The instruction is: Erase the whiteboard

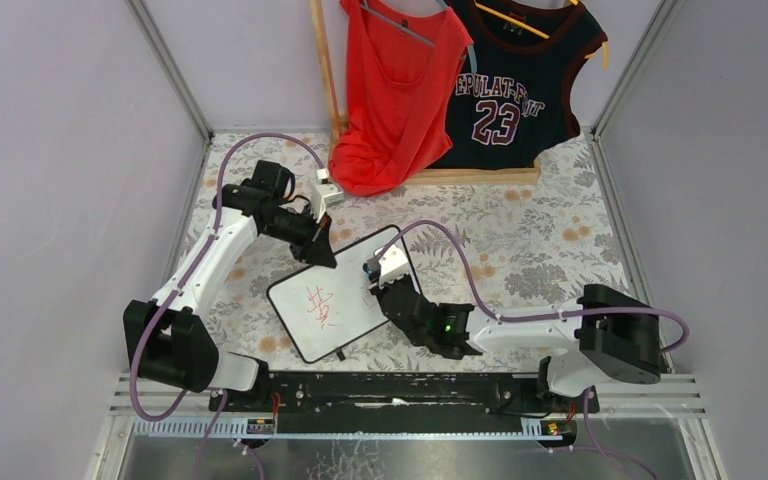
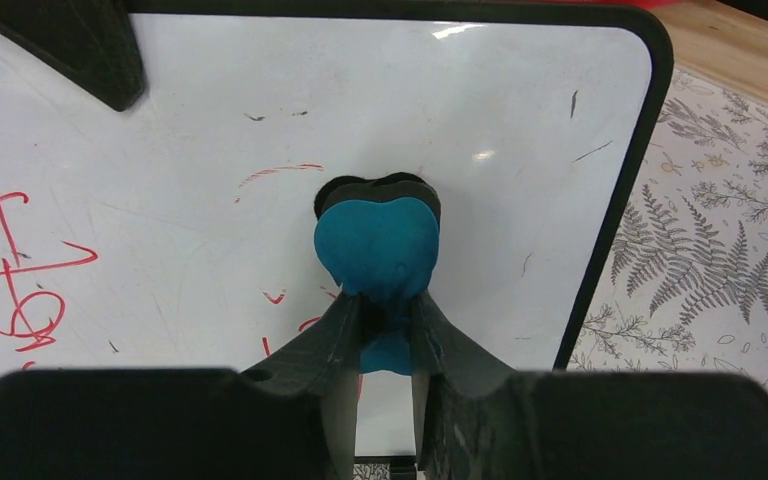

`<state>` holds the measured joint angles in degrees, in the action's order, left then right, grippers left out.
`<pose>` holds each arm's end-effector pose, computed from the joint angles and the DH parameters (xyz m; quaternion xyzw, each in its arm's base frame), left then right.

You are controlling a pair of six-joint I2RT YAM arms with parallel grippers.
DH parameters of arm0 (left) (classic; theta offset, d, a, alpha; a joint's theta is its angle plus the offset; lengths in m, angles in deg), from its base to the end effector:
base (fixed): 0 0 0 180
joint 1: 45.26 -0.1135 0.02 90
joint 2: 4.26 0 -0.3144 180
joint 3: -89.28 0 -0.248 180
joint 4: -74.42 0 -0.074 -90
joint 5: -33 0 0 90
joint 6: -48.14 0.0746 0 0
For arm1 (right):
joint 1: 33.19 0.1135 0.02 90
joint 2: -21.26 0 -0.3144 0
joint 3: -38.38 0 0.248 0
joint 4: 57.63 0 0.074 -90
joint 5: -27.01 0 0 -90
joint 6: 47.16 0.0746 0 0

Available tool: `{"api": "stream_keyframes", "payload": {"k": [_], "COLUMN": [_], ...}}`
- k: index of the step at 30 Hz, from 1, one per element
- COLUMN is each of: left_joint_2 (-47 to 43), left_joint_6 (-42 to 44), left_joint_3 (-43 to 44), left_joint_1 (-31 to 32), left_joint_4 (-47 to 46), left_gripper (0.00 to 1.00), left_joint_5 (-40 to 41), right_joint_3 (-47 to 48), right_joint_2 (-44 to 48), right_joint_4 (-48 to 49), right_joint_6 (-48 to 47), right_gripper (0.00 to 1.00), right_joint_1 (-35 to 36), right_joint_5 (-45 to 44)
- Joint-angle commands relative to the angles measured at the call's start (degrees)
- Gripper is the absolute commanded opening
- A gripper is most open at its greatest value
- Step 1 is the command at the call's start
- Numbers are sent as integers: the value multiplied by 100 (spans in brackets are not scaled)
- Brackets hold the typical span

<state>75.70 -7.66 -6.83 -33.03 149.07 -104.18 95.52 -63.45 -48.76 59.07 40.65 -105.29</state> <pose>0.2364 -0.1072 0.3224 0.4177 0.8039 -0.3581 0.2258 0.1410 0.3061 0.2704 -0.1809 0.7654 0.1774 0.5916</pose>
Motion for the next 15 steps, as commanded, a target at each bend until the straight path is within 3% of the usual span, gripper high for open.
{"api": "stream_keyframes", "payload": {"k": [1,9,15], "left_joint_2": [68,44,-2], "left_joint_6": [335,400,424], "left_joint_3": [-300,-317,-390], "left_joint_1": [166,184,192], "left_joint_4": [273,362,362], "left_gripper": [0,0,0], "left_joint_5": [540,533,506], "right_joint_3": [422,1121,1261], "right_joint_2": [-457,-1016,-1004], "right_joint_4": [177,280,53], "right_joint_6": [-118,-251,-571], "right_gripper": [0,0,0], "right_joint_1": [313,455,390], "right_joint_5": [-6,365,-94]}}
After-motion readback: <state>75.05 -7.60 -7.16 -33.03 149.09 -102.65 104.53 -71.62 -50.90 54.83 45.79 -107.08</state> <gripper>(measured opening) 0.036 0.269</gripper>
